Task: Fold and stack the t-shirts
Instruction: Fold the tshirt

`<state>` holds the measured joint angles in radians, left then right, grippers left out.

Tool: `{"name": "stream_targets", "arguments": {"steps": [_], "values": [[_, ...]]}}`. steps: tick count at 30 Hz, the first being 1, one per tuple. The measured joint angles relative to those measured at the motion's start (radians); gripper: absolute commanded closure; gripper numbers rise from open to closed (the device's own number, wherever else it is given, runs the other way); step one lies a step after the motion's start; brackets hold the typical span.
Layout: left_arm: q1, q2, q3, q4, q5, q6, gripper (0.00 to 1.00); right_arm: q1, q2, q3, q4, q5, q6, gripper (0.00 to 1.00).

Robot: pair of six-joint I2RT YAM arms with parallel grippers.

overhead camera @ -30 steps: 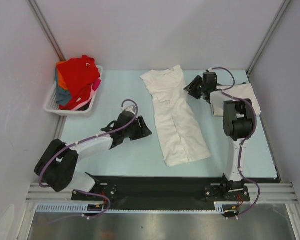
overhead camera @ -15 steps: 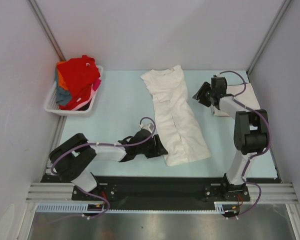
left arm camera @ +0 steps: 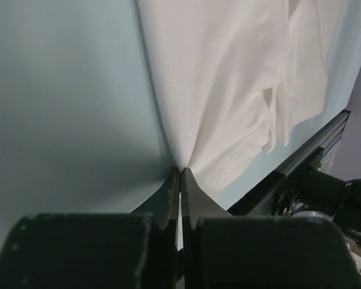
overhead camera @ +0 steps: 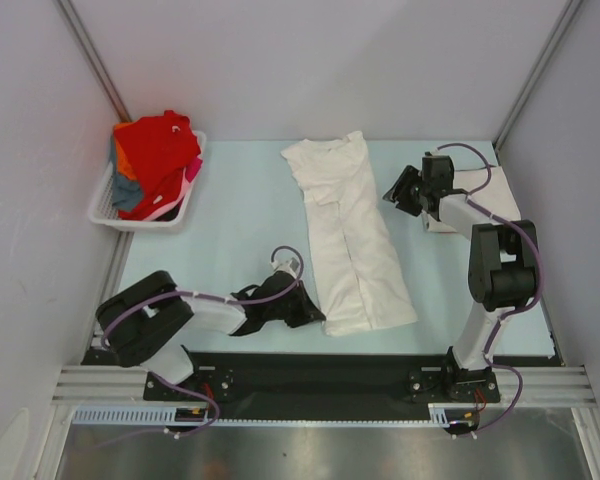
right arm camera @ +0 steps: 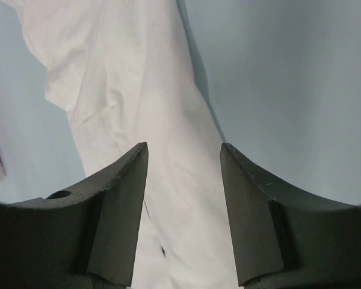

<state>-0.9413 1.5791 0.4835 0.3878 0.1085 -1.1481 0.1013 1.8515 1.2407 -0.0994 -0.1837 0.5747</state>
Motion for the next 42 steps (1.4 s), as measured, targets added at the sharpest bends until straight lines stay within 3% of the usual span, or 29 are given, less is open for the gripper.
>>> {"name": "stream_targets", "arguments": {"steps": [5,11,20,23,24,27,35,42], "values": [[0.037,-0.22,-0.186,-0.04,0.024,-0.005,1.0,0.0,0.039,0.004,0.023,-0.028,0.003,0.32],[0.054,-0.484,-0.254,-0.216,0.045,0.006,1.0,-0.008,0.212,0.107,0.093,-0.138,0.048,0.34],[0.163,-0.568,-0.299,-0.327,0.109,0.05,1.0,-0.017,0.455,0.377,0.163,-0.251,0.125,0.43],[0.184,-0.568,-0.312,-0.346,0.13,0.064,0.77,-0.017,0.516,0.446,0.187,-0.276,0.153,0.4],[0.189,-0.568,-0.311,-0.351,0.135,0.079,0.53,-0.017,0.528,0.46,0.195,-0.278,0.159,0.39],[0.204,-0.575,-0.261,-0.383,0.163,0.113,0.35,-0.017,0.561,0.5,0.216,-0.289,0.179,0.38],[0.421,-0.542,-0.072,-0.597,0.135,0.294,0.31,-0.017,0.611,0.587,0.206,-0.266,0.181,0.39],[0.53,-0.283,0.193,-0.558,0.107,0.377,0.35,-0.017,0.688,0.723,0.164,-0.242,0.171,0.44]]}}
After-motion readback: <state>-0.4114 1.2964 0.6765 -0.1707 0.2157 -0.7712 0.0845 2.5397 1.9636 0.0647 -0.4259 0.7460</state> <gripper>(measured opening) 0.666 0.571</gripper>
